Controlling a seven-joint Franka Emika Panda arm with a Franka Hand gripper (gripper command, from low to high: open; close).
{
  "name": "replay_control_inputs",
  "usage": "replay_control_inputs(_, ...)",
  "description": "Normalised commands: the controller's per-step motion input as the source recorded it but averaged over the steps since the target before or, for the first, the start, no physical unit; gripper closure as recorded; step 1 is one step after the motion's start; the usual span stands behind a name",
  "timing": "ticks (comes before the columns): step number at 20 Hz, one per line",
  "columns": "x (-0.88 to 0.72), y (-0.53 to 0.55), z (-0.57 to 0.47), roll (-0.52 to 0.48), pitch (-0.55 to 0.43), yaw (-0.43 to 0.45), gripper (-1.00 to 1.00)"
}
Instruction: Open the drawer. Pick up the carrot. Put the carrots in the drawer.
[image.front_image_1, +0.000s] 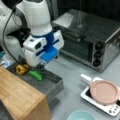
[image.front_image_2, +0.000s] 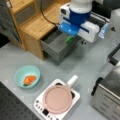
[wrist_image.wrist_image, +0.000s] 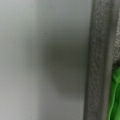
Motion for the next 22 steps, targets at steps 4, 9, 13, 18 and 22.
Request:
replay_control_inputs(4,0.42,-0.17,0.21,0.034,0.164,0.04,-1.0)
replay_control_inputs(9,0.66,-0.23,0.22,-0.003,0.168,0.042,-1.0)
replay_control_inputs(13,0.76,-0.26,0.25,-0.022,0.217,0.046,-1.0)
replay_control_inputs(18,0.57,-0.19,0.24,-0.013,0.24,0.057,-1.0)
replay_control_inputs(22,0.43,-0.14,0.19,0.004,0.244,0.085,-1.0)
